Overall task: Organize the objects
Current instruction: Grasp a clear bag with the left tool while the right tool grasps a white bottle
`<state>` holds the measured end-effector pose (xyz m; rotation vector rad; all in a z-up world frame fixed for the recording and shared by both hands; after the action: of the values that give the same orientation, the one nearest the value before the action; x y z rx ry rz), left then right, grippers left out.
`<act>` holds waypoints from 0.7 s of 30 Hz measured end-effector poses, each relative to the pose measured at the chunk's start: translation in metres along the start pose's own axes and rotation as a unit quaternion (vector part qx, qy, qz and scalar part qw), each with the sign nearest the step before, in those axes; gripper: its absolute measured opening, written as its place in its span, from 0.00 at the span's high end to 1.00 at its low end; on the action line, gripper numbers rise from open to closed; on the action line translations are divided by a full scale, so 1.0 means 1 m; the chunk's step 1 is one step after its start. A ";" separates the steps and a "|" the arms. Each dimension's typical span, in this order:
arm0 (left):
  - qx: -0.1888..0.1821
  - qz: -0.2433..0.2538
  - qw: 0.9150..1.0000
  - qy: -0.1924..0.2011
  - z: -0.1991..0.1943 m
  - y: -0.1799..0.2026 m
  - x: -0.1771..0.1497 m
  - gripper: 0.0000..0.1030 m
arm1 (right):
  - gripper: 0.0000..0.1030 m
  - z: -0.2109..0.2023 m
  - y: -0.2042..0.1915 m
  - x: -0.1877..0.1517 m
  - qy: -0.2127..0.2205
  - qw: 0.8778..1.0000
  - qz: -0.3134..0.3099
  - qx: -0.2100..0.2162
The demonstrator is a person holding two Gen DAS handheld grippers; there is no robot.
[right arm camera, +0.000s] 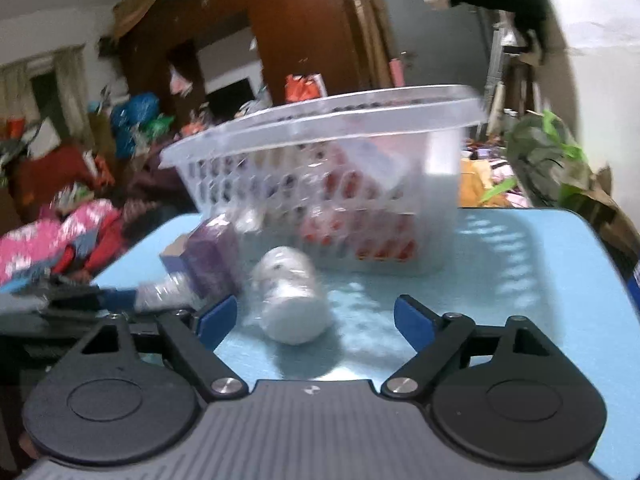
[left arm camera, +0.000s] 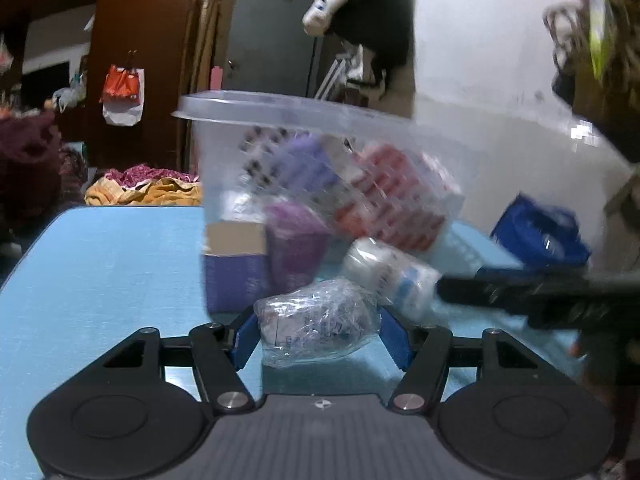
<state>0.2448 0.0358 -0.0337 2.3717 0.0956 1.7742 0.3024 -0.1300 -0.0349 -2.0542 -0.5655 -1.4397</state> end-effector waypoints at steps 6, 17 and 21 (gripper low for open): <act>-0.008 -0.036 0.999 0.014 -0.001 -0.023 0.005 0.34 | 0.40 0.024 -0.017 -0.006 -0.033 0.998 -0.044 -0.012; -0.029 -0.038 0.998 0.040 -0.008 -0.022 0.007 0.34 | 0.52 -0.014 -0.017 -0.001 0.028 0.999 -0.044 -0.008; -0.030 -0.034 0.998 0.043 -0.008 -0.020 0.007 0.34 | 0.52 -0.029 -0.018 0.004 0.060 0.997 -0.048 -0.006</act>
<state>0.2403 0.0577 -0.0281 2.2246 0.1319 1.8213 0.2716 -0.1351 -0.0198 -1.9586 -0.6148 -1.6139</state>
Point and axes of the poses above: each gripper's, at about its wrist camera, not at the fingertips, and z roughly the way its jaws point, y to its right, x to its top, the point moved 8 cm from there along z, roughly the way its jaws point, and after that the axes turned 13 degrees about y, right-handed, at the moved point
